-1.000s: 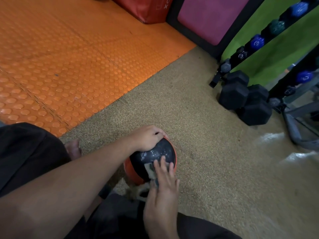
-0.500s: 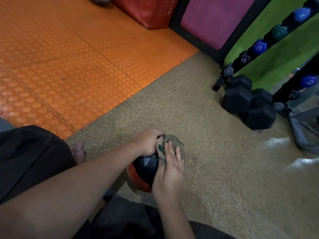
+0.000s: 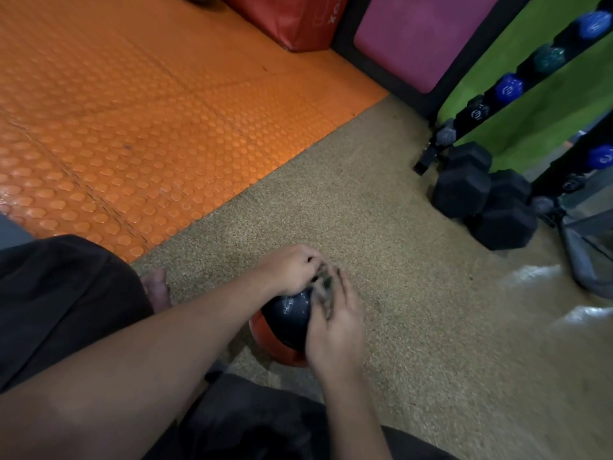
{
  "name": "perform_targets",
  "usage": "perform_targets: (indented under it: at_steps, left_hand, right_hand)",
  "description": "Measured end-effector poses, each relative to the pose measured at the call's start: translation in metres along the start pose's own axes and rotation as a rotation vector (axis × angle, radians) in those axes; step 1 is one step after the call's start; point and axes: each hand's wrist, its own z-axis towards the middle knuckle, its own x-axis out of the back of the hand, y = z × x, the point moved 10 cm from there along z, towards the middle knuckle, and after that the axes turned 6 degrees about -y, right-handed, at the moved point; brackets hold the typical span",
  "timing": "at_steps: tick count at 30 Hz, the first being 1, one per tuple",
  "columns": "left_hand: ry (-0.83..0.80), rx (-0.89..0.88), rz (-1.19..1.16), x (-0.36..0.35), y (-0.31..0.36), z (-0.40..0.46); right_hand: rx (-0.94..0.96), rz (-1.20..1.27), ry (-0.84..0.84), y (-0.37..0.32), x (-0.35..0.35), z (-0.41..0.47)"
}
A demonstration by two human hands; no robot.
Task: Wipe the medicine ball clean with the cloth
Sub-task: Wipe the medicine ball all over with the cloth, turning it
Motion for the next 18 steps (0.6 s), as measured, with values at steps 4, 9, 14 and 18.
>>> perform_targets:
  at_steps: [4,9,14,18]
  left_hand:
    - [-0.003,0.018,-0.070,0.006,-0.005,-0.002]
    - [0.058,0.003,0.062,-0.003,0.008,-0.006]
    - [0.064,0.017,-0.040,0.003,-0.002,-0.004]
    - [0.011,-0.002,-0.165,0.006,-0.012,-0.008]
  right_hand:
    - [0.223,-0.259,-0.089,-0.025,-0.020,-0.041]
    - [-0.327,0.325,-0.012,0.054,0.001,0.028]
    - [0.007,-0.110,0.025,-0.001,-0.004,0.004]
    - [0.342,-0.312,-0.082,-0.025,-0.018,-0.015]
